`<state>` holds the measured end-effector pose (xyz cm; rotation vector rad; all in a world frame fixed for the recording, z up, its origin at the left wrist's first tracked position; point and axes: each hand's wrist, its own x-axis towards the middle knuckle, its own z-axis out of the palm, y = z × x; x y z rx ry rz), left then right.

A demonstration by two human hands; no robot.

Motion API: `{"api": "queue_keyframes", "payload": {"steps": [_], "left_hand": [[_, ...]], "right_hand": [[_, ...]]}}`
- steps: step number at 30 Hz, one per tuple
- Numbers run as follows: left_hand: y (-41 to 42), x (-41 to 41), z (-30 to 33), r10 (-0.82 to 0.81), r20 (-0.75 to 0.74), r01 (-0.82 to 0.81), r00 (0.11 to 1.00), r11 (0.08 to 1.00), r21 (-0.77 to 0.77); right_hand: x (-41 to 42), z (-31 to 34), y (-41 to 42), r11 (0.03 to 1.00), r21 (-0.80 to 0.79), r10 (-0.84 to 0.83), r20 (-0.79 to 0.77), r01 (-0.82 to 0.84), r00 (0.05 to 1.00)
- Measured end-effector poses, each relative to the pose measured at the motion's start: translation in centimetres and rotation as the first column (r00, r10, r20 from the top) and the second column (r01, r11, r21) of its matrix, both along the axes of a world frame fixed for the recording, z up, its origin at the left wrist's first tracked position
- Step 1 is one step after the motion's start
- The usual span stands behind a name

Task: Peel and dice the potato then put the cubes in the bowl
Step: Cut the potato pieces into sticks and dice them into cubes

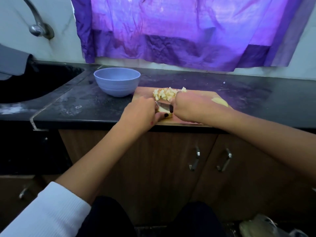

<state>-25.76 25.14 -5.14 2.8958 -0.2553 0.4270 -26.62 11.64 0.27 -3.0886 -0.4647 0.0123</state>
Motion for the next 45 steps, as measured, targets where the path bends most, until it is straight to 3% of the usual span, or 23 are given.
{"api": "queue_keyframes", "payload": {"steps": [8, 13, 21, 26, 37, 41, 45], "left_hand": [[0.0, 0.4, -0.4, 0.001, 0.020, 0.000, 1.000, 1.000, -0.006], [-0.6, 0.0, 0.0, 0.045, 0.022, -0.046, 0.999, 0.999, 0.029], [-1.2, 0.3, 0.3, 0.061, 0.005, -0.061, 0.998, 0.995, 0.083], [-0.5, 0.6, -0.2, 0.039, -0.001, -0.039, 0.999, 0.999, 0.002], [-0.3, 0.6, 0.0, 0.019, -0.037, -0.019, 0.999, 1.000, 0.010], [0.5, 0.5, -0.4, -0.018, 0.003, 0.018, 1.000, 0.994, -0.112], [0.9, 0.4, -0.7, -0.036, 0.024, 0.040, 0.999, 0.972, -0.230]], "right_hand": [[2.8, 2.5, 2.0, 0.971, -0.235, -0.097, -0.246, 0.037, 0.964], [2.2, 1.8, 2.0, 0.936, -0.348, -0.012, -0.159, -0.044, 0.987], [0.1, 2.6, -1.1, 0.970, -0.243, -0.071, -0.256, 0.007, 0.964], [-1.9, 0.9, -1.6, 0.956, -0.289, 0.014, -0.108, -0.045, 0.994], [-3.4, -4.0, -3.1, 0.992, -0.078, -0.096, 0.057, 0.101, 0.994], [-2.5, -3.9, -5.2, 0.984, -0.037, -0.173, 0.044, 0.174, 0.984], [-2.4, -2.4, -5.1, 0.980, 0.109, -0.172, 0.044, 0.166, 0.984]]}}
